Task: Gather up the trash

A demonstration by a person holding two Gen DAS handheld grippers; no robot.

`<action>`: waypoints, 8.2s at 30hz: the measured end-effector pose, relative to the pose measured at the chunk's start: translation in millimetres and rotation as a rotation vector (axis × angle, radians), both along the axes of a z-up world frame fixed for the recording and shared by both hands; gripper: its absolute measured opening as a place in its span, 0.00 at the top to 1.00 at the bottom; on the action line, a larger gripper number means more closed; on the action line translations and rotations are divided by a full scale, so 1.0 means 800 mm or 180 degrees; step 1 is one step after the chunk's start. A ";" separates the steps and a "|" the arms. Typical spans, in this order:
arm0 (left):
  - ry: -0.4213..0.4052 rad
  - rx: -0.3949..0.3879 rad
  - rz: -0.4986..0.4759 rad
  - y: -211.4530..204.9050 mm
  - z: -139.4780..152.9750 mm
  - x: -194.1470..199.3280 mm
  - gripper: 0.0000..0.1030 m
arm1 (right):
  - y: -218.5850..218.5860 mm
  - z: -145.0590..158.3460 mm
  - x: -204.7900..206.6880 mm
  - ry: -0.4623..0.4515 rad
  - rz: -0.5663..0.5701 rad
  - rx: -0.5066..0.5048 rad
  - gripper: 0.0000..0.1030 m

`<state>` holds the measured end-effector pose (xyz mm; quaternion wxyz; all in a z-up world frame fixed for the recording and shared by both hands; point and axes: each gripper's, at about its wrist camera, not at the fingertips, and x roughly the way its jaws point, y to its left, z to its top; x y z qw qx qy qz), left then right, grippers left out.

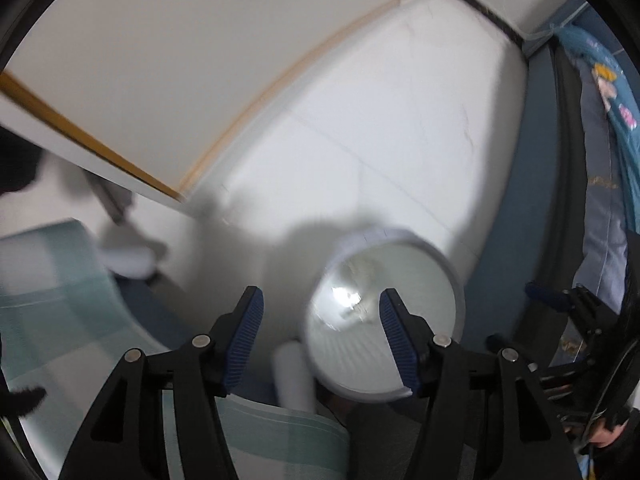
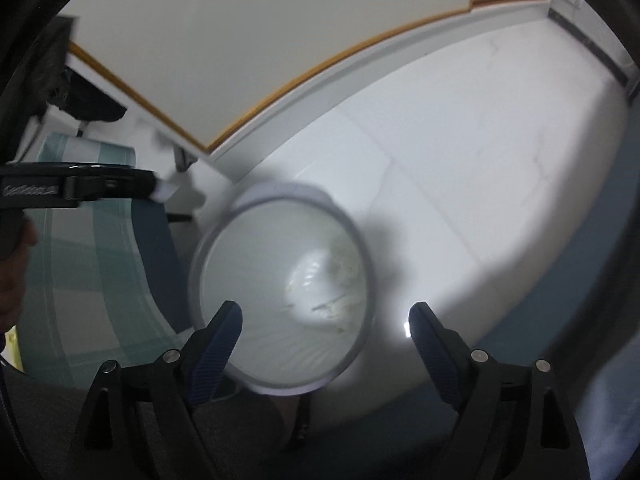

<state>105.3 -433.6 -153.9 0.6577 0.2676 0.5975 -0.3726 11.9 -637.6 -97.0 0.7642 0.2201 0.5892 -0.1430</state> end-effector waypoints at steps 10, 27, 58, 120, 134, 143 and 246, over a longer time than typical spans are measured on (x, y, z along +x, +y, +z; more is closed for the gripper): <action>-0.0823 -0.0758 0.0800 0.099 0.157 0.007 0.45 | 0.030 0.178 0.022 -0.1127 0.0081 -0.0659 0.17; -0.1983 -0.1340 0.2061 0.364 0.284 -0.038 0.22 | 0.262 0.386 0.039 -0.2772 0.1212 -0.1027 0.16; -0.1911 -0.1419 0.3620 0.634 0.176 -0.059 0.01 | 0.548 0.237 0.090 -0.1928 0.2674 0.0073 0.00; -0.0754 -0.0581 0.3083 0.613 0.072 0.043 0.02 | 0.551 0.180 0.128 -0.1589 0.2840 0.0323 0.60; -0.0521 -0.0697 0.2215 0.592 0.057 0.106 0.12 | 0.503 0.180 0.134 -0.1608 0.2622 0.0566 0.60; -0.0356 -0.0921 0.1764 0.592 0.048 0.121 0.28 | 0.504 0.176 0.134 -0.1569 0.2657 0.0560 0.60; -0.0643 -0.0093 0.1357 0.584 0.037 0.027 0.37 | 0.528 0.169 0.123 -0.1562 0.2566 0.0607 0.61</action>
